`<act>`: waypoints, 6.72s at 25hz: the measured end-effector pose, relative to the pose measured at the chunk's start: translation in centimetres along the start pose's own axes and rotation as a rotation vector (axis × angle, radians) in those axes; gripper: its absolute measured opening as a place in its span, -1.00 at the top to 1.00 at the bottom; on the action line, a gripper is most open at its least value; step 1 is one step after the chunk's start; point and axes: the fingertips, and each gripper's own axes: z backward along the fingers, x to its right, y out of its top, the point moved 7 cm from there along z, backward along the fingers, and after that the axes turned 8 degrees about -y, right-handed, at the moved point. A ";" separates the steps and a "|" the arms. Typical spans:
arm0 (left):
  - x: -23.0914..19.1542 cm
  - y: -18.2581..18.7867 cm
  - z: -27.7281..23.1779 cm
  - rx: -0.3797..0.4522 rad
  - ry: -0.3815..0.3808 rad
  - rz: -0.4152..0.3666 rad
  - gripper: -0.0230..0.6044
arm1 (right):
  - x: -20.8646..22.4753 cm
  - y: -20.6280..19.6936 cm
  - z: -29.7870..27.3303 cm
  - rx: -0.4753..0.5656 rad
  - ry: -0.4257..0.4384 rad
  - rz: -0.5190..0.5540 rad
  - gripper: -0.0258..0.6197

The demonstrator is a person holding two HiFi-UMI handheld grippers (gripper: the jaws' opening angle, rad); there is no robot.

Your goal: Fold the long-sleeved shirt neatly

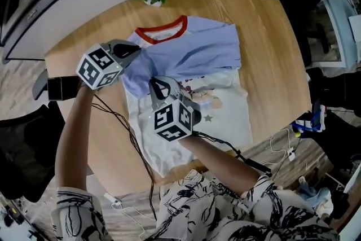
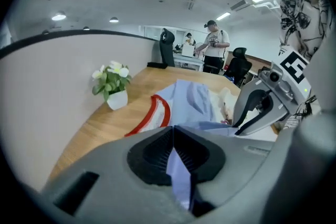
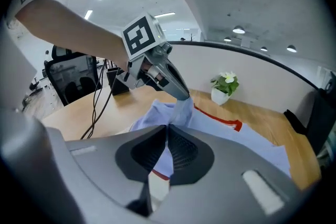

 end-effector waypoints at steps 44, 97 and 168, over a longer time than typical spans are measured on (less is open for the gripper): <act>14.7 -7.1 11.4 0.392 0.459 0.258 0.16 | 2.0 -1.2 10.8 0.340 0.254 -0.123 -0.04; 48.1 -23.0 -4.8 0.051 0.747 0.688 0.82 | 10.5 -35.2 31.7 -0.058 0.065 -0.028 0.87; 2.1 -5.4 9.0 0.019 0.858 0.456 0.85 | 35.6 -5.2 1.9 0.054 -0.091 -0.130 0.87</act>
